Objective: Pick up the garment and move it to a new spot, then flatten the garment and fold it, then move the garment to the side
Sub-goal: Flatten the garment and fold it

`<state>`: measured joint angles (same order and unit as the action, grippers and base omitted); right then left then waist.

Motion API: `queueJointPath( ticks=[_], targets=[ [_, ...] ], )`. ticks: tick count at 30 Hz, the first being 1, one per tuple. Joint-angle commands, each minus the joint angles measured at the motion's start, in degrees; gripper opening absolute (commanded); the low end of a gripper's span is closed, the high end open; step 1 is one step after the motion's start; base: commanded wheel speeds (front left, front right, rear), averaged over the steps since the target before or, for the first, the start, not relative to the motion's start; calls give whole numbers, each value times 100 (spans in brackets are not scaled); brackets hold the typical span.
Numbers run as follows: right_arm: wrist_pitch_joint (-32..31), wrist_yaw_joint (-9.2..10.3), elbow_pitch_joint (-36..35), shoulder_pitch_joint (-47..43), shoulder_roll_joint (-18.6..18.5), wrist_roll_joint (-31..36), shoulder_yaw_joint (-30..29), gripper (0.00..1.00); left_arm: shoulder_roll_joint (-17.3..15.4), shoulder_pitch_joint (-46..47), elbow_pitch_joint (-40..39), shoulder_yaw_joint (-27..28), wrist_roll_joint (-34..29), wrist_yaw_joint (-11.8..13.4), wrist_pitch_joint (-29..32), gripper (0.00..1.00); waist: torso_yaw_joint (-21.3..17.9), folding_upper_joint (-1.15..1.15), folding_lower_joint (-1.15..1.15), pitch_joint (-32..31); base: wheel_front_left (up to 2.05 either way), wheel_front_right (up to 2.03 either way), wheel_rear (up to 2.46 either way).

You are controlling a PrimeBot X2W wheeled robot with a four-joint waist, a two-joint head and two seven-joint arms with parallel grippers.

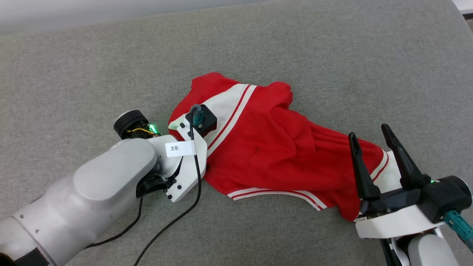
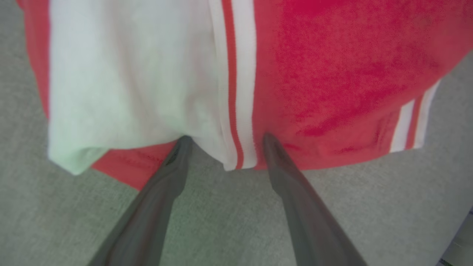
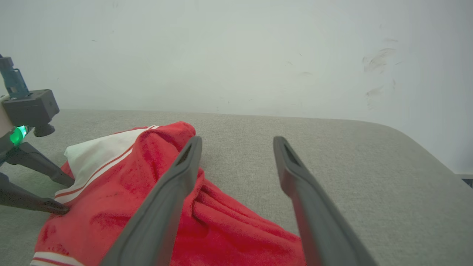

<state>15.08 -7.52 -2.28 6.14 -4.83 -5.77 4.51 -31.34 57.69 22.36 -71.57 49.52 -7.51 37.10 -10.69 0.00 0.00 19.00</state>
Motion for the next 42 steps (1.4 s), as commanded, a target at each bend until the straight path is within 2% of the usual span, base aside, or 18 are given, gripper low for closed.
queueJointPath(
  ticks=[1, 2, 3, 4, 5, 11, 16, 19, 27, 34, 38, 42],
  targets=[
    [12, 6, 3, 92, 49, 16, 8, 100, -27, -193, 148, -157, 10, 18, 47, 100, -55, 0, 0, 64, 0, 0, 0],
    [13, 6, 7, 102, 57, 13, 2, 100, -19, -233, 159, -186, 58, 18, 14, 100, -60, 0, 0, 72, 0, 0, 0],
    [13, 6, 7, 105, 67, 19, -12, 100, 3, -261, 159, -207, 98, 18, -23, 43, -57, 0, 0, 77, 0, 0, 0],
    [13, 6, 6, 99, 72, 23, -31, 100, 17, -265, 152, -220, 125, 17, -83, 7, -45, 0, 0, 75, 0, 0, 0],
    [12, 6, 10, 88, 79, 29, -51, 100, 24, -248, 151, -229, 113, 15, -136, 0, -31, 0, 0, 65, 0, 0, 0],
    [13, 6, 57, -49, 97, 77, -93, 100, -20, -32, -41, -164, 68, 13, -861, 0, 118, 0, 0, -190, 0, 0, 0],
    [13, 6, 131, -280, 83, 95, -141, 100, -276, -103, -265, 91, 157, 28, -1695, 0, 337, 0, 0, -578, 0, 0, 0],
    [13, 6, 171, -433, 49, 81, -223, 100, -441, -204, -502, 250, 195, 164, -2030, 0, 532, 0, 0, -825, 0, 0, 0],
    [13, 6, 261, -734, -19, 49, -284, 100, -1206, -743, -1381, 530, 252, 930, -2445, 0, 965, 0, 0, -1263, 0, 0, 0],
    [13, 6, 359, -949, -34, 65, -343, 100, -1952, -1638, -1982, 626, 576, 1652, -2629, 0, 1172, 0, 0, -1492, 0, 0, 0],
    [13, 6, 419, -1053, -30, 42, -384, 100, -2149, -2248, -2140, 596, 912, 1937, -2749, 0, 1219, 0, 0, -1558, 0, 0, 0],
    [13, 6, 505, -1116, -51, 53, -415, 100, -2014, -2794, -2078, 447, 1200, 2076, -2839, 0, 1232, 0, 0, -1582, 0, 0, 0]
  ],
)
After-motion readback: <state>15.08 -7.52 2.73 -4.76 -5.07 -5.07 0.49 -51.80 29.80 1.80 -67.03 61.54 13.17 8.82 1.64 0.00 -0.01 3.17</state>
